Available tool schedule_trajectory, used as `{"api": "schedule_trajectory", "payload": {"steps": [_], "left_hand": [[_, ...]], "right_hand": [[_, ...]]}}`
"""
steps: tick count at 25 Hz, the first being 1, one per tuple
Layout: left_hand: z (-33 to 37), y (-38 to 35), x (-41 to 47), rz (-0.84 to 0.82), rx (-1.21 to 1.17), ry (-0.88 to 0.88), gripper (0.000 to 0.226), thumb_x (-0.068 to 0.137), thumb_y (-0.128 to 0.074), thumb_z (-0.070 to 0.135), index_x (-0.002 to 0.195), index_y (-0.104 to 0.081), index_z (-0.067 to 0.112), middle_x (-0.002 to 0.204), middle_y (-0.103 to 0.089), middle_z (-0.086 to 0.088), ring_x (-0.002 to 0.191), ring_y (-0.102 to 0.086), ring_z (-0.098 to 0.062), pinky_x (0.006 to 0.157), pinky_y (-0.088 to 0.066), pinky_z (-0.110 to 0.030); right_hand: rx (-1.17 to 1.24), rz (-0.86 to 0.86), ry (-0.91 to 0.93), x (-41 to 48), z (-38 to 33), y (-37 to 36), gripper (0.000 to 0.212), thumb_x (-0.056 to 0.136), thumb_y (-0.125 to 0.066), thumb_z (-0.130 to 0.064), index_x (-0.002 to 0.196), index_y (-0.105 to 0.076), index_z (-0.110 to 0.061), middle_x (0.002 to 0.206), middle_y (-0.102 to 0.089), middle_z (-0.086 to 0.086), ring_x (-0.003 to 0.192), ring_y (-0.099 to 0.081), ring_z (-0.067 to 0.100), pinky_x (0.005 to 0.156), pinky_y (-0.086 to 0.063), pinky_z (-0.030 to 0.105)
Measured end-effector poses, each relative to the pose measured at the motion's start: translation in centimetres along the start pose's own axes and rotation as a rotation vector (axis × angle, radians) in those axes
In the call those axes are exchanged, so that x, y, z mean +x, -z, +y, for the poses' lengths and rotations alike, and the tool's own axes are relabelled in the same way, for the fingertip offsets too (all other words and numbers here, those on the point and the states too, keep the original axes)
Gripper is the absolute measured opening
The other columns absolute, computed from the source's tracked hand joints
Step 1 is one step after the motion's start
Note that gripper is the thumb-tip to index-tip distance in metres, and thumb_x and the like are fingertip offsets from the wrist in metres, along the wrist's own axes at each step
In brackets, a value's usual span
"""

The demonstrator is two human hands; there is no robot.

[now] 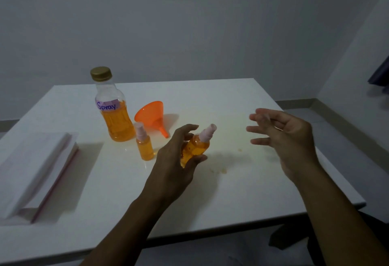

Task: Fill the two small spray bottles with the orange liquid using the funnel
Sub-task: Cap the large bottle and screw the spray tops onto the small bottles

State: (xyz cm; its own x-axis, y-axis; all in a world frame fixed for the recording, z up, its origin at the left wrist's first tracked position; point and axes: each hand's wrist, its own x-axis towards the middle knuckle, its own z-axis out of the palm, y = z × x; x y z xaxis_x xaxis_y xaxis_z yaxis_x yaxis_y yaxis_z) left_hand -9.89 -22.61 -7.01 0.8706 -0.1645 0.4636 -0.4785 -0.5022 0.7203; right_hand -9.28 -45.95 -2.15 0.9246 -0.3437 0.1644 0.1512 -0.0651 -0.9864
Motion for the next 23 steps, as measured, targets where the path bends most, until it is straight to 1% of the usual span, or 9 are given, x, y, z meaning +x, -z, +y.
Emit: {"api": "schedule_trajectory", "payload": {"steps": [5, 9, 12, 13, 15, 16, 17, 19, 23], "left_hand": [[0.8, 0.3, 0.1, -0.072, -0.051, -0.02, 0.083, 0.08, -0.074, 0.023, 0.136, -0.022, 0.057, 0.128, -0.048, 0.026, 0.113, -0.055, 0.0, 0.086, -0.043, -0.003], [1.1, 0.2, 0.1, -0.177, -0.049, -0.055, 0.081, 0.088, -0.06, 0.026, 0.14, -0.008, 0.062, 0.132, -0.021, 0.055, 0.118, -0.034, 0.026, 0.088, -0.034, 0.001], [1.0, -0.1, -0.1, -0.212, -0.043, -0.071, 0.073, 0.097, -0.047, 0.028, 0.141, 0.002, 0.058, 0.132, -0.008, 0.058, 0.121, -0.026, 0.028, 0.093, -0.029, -0.001], [1.1, -0.1, -0.2, -0.2, -0.057, -0.064, 0.07, 0.097, -0.045, 0.029, 0.141, 0.002, 0.056, 0.14, -0.012, 0.049, 0.125, -0.03, 0.021, 0.096, -0.032, -0.006], [1.4, -0.3, -0.3, -0.153, -0.063, -0.03, 0.064, 0.093, -0.043, 0.031, 0.142, -0.006, 0.049, 0.149, -0.033, 0.011, 0.118, -0.05, -0.006, 0.09, -0.044, -0.02], [1.6, -0.3, -0.4, -0.117, -0.053, -0.016, 0.06, 0.092, -0.043, 0.032, 0.141, -0.01, 0.045, 0.141, -0.044, -0.005, 0.104, -0.056, -0.014, 0.082, -0.045, -0.02], [1.8, -0.4, -0.4, -0.072, -0.033, -0.014, 0.055, 0.093, -0.043, 0.035, 0.14, -0.015, 0.043, 0.13, -0.052, -0.011, 0.093, -0.057, -0.014, 0.077, -0.044, -0.018], [1.9, -0.4, -0.4, -0.013, 0.03, -0.036, 0.047, 0.096, -0.043, 0.044, 0.139, -0.024, 0.042, 0.119, -0.062, -0.007, 0.088, -0.059, -0.013, 0.076, -0.044, -0.016], [1.1, -0.1, -1.1, -0.07, 0.187, -0.049, 0.045, 0.097, -0.039, 0.047, 0.141, -0.029, 0.043, 0.117, -0.064, 0.01, 0.09, -0.061, -0.005, 0.079, -0.053, -0.026]], "right_hand": [[-0.118, 0.076, 0.004, 0.2, 0.8, 2.6, 0.023, 0.086, -0.074, -0.027, 0.107, -0.073, -0.019, 0.102, -0.077, 0.002, 0.08, -0.077, 0.022, 0.068, -0.06, 0.04], [-0.204, 0.07, 0.064, -0.3, 0.7, 2.2, 0.021, 0.087, -0.074, -0.03, 0.105, -0.075, -0.02, 0.097, -0.077, -0.001, 0.076, -0.077, 0.017, 0.067, -0.061, 0.039], [-0.274, 0.069, 0.094, -1.1, 0.6, 1.8, 0.021, 0.087, -0.074, -0.031, 0.105, -0.075, -0.021, 0.093, -0.076, -0.007, 0.074, -0.076, 0.013, 0.07, -0.063, 0.039], [-0.287, 0.073, 0.101, -1.3, 0.6, 1.8, 0.02, 0.087, -0.074, -0.032, 0.104, -0.075, -0.023, 0.092, -0.076, -0.009, 0.073, -0.076, 0.011, 0.074, -0.063, 0.041], [-0.318, 0.077, 0.117, -1.7, 0.7, 2.0, 0.018, 0.087, -0.074, -0.033, 0.103, -0.074, -0.025, 0.092, -0.075, -0.01, 0.073, -0.076, 0.009, 0.08, -0.061, 0.046], [-0.336, 0.077, 0.122, -1.8, 0.8, 2.1, 0.019, 0.087, -0.073, -0.034, 0.104, -0.074, -0.026, 0.093, -0.075, -0.01, 0.072, -0.076, 0.008, 0.081, -0.061, 0.046], [-0.356, 0.079, 0.125, -1.9, 0.9, 2.2, 0.019, 0.087, -0.073, -0.035, 0.104, -0.074, -0.026, 0.094, -0.075, -0.011, 0.072, -0.076, 0.007, 0.08, -0.061, 0.046], [-0.412, 0.093, 0.127, -2.0, 1.1, 2.6, 0.02, 0.088, -0.072, -0.037, 0.105, -0.074, -0.027, 0.097, -0.074, -0.011, 0.07, -0.075, 0.004, 0.074, -0.062, 0.04], [-0.487, 0.125, 0.127, -1.6, 1.3, 3.2, 0.021, 0.088, -0.071, -0.038, 0.105, -0.074, -0.026, 0.095, -0.073, -0.014, 0.068, -0.072, -0.001, 0.06, -0.052, 0.021]]}}
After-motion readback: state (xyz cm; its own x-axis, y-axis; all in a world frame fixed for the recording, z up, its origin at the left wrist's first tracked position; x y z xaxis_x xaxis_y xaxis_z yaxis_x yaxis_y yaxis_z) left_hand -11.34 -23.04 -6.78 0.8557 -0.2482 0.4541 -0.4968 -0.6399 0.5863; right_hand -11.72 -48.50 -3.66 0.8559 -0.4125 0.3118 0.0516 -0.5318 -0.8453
